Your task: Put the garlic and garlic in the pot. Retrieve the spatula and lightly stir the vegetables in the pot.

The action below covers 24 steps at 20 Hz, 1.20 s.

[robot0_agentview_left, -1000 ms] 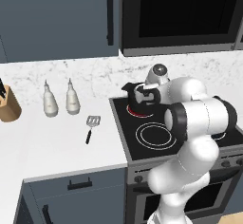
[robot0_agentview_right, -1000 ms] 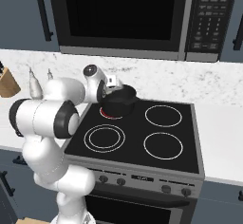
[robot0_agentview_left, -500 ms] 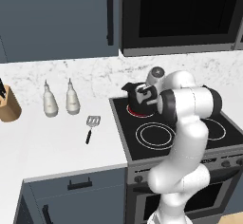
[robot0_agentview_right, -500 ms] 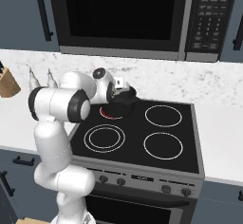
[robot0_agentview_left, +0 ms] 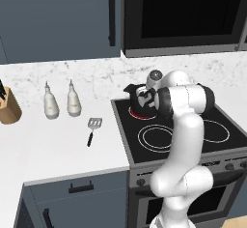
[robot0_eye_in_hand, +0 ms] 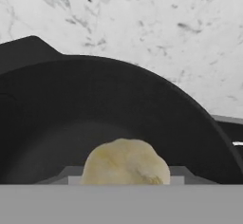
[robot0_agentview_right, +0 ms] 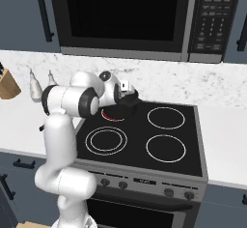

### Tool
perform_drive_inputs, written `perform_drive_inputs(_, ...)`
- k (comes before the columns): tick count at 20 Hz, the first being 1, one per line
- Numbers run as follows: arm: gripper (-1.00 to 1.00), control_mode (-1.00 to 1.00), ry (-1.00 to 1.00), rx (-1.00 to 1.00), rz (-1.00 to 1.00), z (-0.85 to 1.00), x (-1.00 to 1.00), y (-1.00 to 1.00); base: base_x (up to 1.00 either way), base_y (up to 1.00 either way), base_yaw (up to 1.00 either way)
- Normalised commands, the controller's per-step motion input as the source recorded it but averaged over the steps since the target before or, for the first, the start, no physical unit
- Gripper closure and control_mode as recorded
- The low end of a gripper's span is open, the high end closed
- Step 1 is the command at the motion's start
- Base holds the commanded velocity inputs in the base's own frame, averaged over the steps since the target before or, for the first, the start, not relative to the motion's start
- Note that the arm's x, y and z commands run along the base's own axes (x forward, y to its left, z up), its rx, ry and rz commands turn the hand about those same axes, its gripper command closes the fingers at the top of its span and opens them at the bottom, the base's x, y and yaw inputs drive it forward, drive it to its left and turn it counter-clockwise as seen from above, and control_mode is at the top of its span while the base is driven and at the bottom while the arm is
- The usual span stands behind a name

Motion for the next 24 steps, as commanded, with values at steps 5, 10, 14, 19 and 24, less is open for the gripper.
perform_drive_inputs(5,-1.00,-1.00,0.00,0.00,-0.05,-0.16,0.35,0.00,0.00,0.00,0.00)
perform_drive_inputs(10,-1.00,-1.00,0.00,0.00,-0.01,0.00,0.16,0.00,0.00,0.00,0.00)
perform_drive_inputs(14,-1.00,-1.00,-0.02,0.03,0.00,0.37,-0.12,0.00,0.00,0.00,0.00)
perform_drive_inputs(19,-1.00,-1.00,-0.03,0.10,-0.02,0.75,-0.93,0.16,0.00,0.00,0.00)
perform_drive_inputs(24,-1.00,-1.00,-0.01,0.13,-0.01,0.59,-1.00,0.49,0.00,0.00,0.00)
